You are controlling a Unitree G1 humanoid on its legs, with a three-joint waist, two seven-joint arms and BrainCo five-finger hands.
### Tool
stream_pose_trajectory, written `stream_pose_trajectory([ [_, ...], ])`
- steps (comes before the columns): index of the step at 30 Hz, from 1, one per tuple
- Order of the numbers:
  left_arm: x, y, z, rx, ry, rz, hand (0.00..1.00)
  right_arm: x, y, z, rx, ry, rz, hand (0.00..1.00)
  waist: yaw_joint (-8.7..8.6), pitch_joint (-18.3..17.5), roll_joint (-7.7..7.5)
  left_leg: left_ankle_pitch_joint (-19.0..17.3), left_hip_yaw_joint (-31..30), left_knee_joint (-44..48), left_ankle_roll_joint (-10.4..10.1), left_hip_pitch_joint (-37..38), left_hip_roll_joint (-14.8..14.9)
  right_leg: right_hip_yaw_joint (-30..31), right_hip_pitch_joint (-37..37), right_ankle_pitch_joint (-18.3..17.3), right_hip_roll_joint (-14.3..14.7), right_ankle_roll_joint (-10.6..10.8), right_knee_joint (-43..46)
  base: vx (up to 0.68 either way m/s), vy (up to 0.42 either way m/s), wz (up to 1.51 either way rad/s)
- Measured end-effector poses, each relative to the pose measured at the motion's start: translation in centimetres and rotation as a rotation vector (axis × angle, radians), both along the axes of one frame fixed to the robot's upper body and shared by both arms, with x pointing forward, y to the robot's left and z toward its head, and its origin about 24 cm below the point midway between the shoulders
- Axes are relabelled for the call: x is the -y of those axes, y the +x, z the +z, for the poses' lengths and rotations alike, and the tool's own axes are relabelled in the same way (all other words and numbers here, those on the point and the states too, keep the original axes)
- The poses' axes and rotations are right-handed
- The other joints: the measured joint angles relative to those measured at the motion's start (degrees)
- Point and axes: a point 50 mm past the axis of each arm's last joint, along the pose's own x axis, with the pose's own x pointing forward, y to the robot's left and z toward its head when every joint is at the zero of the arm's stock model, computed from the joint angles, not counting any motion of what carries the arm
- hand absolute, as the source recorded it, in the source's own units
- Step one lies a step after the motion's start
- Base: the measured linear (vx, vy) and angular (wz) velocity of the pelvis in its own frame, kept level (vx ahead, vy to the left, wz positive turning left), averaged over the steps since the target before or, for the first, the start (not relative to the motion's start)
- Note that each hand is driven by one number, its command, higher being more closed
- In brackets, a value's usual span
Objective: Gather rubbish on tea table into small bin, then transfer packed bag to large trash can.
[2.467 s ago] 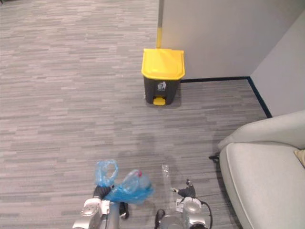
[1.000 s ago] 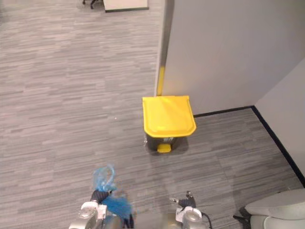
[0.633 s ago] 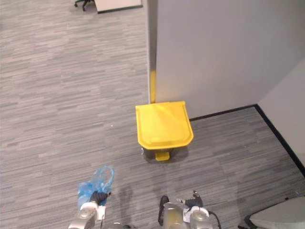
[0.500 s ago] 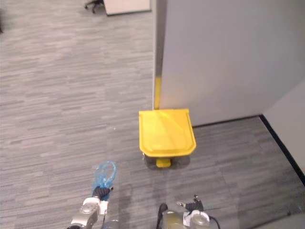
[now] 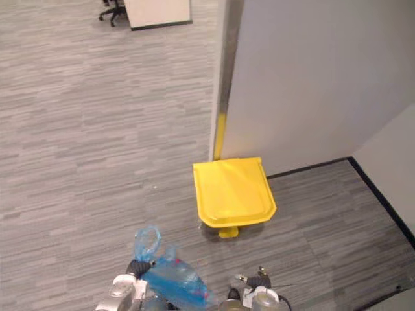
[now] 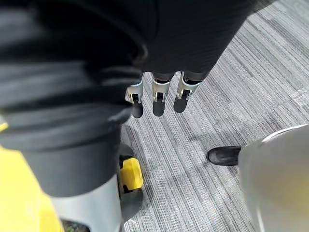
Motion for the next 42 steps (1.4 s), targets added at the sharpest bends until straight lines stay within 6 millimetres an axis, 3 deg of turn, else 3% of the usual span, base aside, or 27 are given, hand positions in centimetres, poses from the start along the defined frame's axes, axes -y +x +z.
stream_pose_trajectory([
  [3,-0.1,-0.4,-0.2,-0.011,0.002,0.004,1.00,0.0,0.6,0.2,0.011,-0.007,0.015,0.00,0.05,0.10,-0.16,-1.83,0.33,1.57,-0.21,-0.19,0.67,1.42,-0.44,0.01,0.42,0.00,0.07,0.03,-0.004,-0.27],
  [6,-0.2,-0.9,-0.3,-0.023,0.002,0.010,1.00,0.1,1.4,0.5,0.030,-0.017,0.038,0.00,0.39,0.16,-0.23,-7.28,0.89,8.25,0.11,-2.09,1.34,3.71,-2.65,-2.94,0.17,1.10,4.44,0.04,0.065,-0.40],
  [8,-0.3,-0.9,-0.3,-0.024,0.005,0.011,1.00,0.4,1.1,0.4,0.021,-0.025,0.035,0.00,0.15,0.34,-0.33,-11.26,0.16,12.13,1.14,-2.62,0.95,4.56,-5.32,-6.18,-1.27,3.54,13.69,0.09,0.102,-0.05],
  [9,-0.4,-0.7,-0.2,-0.018,0.008,0.010,1.00,0.5,0.7,0.3,0.010,-0.026,0.032,0.00,-0.18,0.66,-0.09,-12.19,-0.45,12.25,1.78,-1.58,0.71,4.25,-9.02,-5.95,-1.74,4.63,23.30,0.16,0.148,0.25],
  [10,-0.5,-0.5,-0.2,-0.013,0.014,0.009,1.00,0.2,0.1,0.0,-0.011,-0.012,0.029,0.00,-0.64,1.40,0.28,-13.08,-1.66,12.21,2.45,0.74,1.07,2.62,-12.37,-7.06,-1.41,3.96,30.06,0.18,0.142,0.26],
  [13,-1.4,0.1,0.2,0.002,0.040,0.012,1.00,-0.1,0.7,0.1,0.001,-0.008,0.049,0.00,-0.71,2.12,0.42,-14.75,-2.57,12.16,2.18,3.64,2.53,-1.31,-15.18,-7.60,1.39,1.55,26.22,0.22,0.037,0.24],
  [14,-1.7,0.6,0.5,0.018,0.056,0.014,1.00,-0.1,1.0,0.3,0.014,-0.008,0.048,0.00,-0.83,2.57,0.62,-15.41,-3.58,12.09,1.69,4.87,3.68,-3.37,-17.20,-5.43,3.42,0.16,21.30,0.31,-0.049,0.53],
  [15,-1.8,1.2,0.7,0.032,0.062,0.013,1.00,0.0,1.3,0.4,0.025,-0.010,0.045,0.00,-0.99,3.67,0.32,-15.82,-4.38,12.13,1.10,6.58,4.51,-5.10,-18.84,-0.91,4.30,-0.06,14.49,0.33,-0.067,0.58],
  [16,-1.8,1.4,0.8,0.034,0.062,0.014,1.00,0.0,1.4,0.5,0.029,-0.010,0.041,0.00,-1.16,4.12,0.23,-15.88,-4.81,12.14,0.72,7.28,4.67,-5.89,-18.98,0.80,4.26,0.49,13.90,0.53,-0.120,0.52],
  [17,-1.8,1.1,0.6,0.025,0.061,0.017,1.00,0.1,1.0,0.4,0.024,-0.011,0.035,0.00,-0.78,3.36,-1.00,-16.48,-5.34,12.01,-0.65,9.01,4.44,-8.12,-14.48,9.18,3.85,-0.53,10.23,0.50,-0.113,0.26],
  [18,-1.7,1.3,0.6,0.027,0.059,0.019,1.00,0.1,1.1,0.5,0.028,-0.014,0.036,0.00,-0.22,3.55,-1.10,-17.23,-5.74,12.82,-1.95,9.11,4.82,-8.84,-12.85,7.75,3.84,-4.56,9.74,0.50,-0.125,0.16],
  [19,-1.4,1.3,0.5,0.022,0.052,0.023,1.00,0.3,1.5,0.6,0.035,-0.017,0.035,0.00,0.01,4.53,-0.07,-17.25,-6.00,13.05,-2.10,9.12,5.44,-9.28,-12.89,7.69,4.00,-4.59,11.16,0.28,-0.055,0.16],
  [20,-0.1,2.6,1.0,0.056,0.020,0.009,1.00,1.0,2.1,1.0,0.054,-0.028,0.004,0.00,-0.53,7.70,0.30,-14.83,-7.16,11.93,-3.60,12.37,3.95,-10.73,-17.10,5.07,1.59,-6.27,24.78,0.31,-0.170,0.06],
  [21,0.3,2.3,0.8,0.049,0.004,0.018,1.00,1.5,2.5,1.5,0.090,-0.039,-0.010,0.00,-0.58,7.56,1.21,-14.96,-8.15,12.68,-4.02,13.88,5.00,-11.06,-19.66,0.53,3.89,-2.69,25.23,0.24,-0.136,-0.03],
  [22,0.1,2.1,0.7,0.045,0.010,0.020,1.00,1.4,2.5,1.5,0.093,-0.040,-0.002,0.00,-0.24,6.94,1.32,-15.14,-8.07,13.36,-4.28,13.87,5.27,-11.39,-18.03,1.59,4.94,-4.43,22.03,0.29,-0.210,-0.22],
  [23,-0.4,1.7,0.6,0.034,0.019,0.021,1.00,1.0,2.2,1.4,0.095,-0.036,0.010,0.00,0.03,6.29,0.67,-15.70,-8.31,14.52,-4.72,13.24,5.14,-10.26,-14.51,0.66,6.01,-9.12,16.74,0.29,-0.147,-0.11],
  [24,0.0,2.3,0.8,0.049,0.009,0.011,1.00,1.2,2.5,1.6,0.104,-0.035,-0.003,0.00,-0.17,6.79,1.67,-15.67,-9.19,15.13,-4.31,12.93,6.25,-11.68,-14.33,0.38,6.75,-9.59,17.50,0.40,-0.211,0.06],
  [26,0.4,2.7,1.0,0.059,-0.003,0.006,1.00,1.2,1.9,1.2,0.078,-0.018,-0.030,0.00,-0.02,6.76,1.68,-15.11,-10.34,15.12,-4.89,13.38,7.21,-12.52,-13.39,-0.35,7.67,-9.97,17.24,0.24,-0.141,0.08],
  [30,0.8,2.2,0.6,0.038,-0.014,-0.012,1.00,1.3,1.0,0.6,0.033,-0.010,-0.030,0.00,-0.76,6.16,1.55,-15.04,-11.13,13.00,-5.03,15.40,8.97,-14.30,-9.59,1.05,9.34,-9.51,13.13,-0.01,-0.054,0.27],
  [34,0.0,0.3,-0.2,-0.011,-0.009,0.029,1.00,1.5,-1.0,-0.1,-0.018,-0.006,-0.044,0.00,-1.35,1.72,2.21,-17.01,-11.23,4.98,-6.05,16.35,10.27,-16.66,-9.44,2.34,10.97,-7.64,8.78,-0.19,-0.006,0.38],
  [35,-0.4,-0.2,-0.3,-0.023,-0.001,0.033,1.00,1.2,-1.3,-0.3,-0.030,0.001,-0.043,0.00,-0.60,1.40,1.62,-17.44,-11.09,4.87,-6.51,16.30,10.07,-16.07,-9.76,2.48,10.95,-7.41,8.85,-0.18,-0.001,0.11],
  [38,-1.0,-1.5,-0.7,-0.057,0.014,0.041,1.00,1.0,-1.7,-0.5,-0.041,0.011,-0.041,0.00,-0.64,0.61,1.04,-17.34,-10.80,5.39,-6.37,16.00,9.56,-14.79,-9.96,3.16,10.90,-6.38,8.55,-0.14,-0.016,-0.11],
  [42,-1.3,-1.3,-0.6,-0.052,0.021,0.042,1.00,1.1,-1.7,-0.4,-0.036,0.010,-0.042,0.00,-0.37,0.85,-0.30,-17.83,-9.08,11.02,-5.95,12.56,8.08,-12.89,-12.01,5.10,9.43,-3.78,8.68,-0.16,0.012,-0.24],
])
